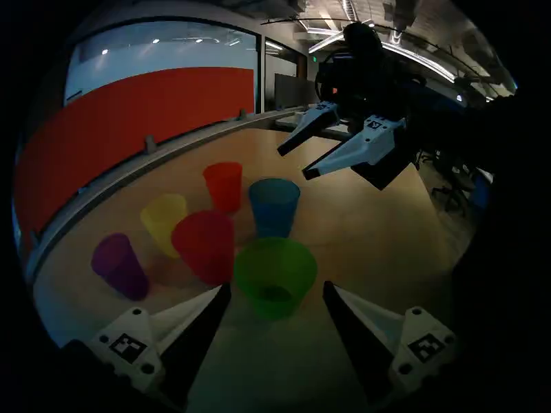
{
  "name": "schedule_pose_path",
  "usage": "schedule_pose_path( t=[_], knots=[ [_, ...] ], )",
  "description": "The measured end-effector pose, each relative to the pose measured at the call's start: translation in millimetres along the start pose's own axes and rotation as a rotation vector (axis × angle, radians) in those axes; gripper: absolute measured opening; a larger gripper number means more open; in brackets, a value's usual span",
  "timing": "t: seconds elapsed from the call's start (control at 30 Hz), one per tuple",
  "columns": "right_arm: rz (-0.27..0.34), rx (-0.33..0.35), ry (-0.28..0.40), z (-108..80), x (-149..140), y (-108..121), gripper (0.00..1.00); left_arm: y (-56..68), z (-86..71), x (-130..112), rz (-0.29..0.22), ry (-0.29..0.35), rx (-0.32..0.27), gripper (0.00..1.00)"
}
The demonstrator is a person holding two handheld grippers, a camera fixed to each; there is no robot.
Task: Pour water
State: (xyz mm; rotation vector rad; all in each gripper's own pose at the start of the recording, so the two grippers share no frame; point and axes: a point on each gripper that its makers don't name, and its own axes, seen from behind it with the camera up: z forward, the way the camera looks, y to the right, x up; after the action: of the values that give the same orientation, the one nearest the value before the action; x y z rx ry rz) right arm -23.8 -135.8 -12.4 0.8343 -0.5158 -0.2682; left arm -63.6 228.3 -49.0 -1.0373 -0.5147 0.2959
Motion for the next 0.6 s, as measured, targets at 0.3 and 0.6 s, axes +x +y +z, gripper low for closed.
schedule_pose_path(
  t=[0.3,0.6],
  knots=[
    [0.005,0.006,-0.016,8.2,-8.0,1.6,1.0,-3.1,17.3,-5.8,-0.002,-0.022,-0.007,1.0],
    [0.012,0.013,-0.025,15.6,-12.6,4.0,1.0,-2.4,29.5,-5.1,-0.01,-0.022,-0.025,1.0]
  ],
)
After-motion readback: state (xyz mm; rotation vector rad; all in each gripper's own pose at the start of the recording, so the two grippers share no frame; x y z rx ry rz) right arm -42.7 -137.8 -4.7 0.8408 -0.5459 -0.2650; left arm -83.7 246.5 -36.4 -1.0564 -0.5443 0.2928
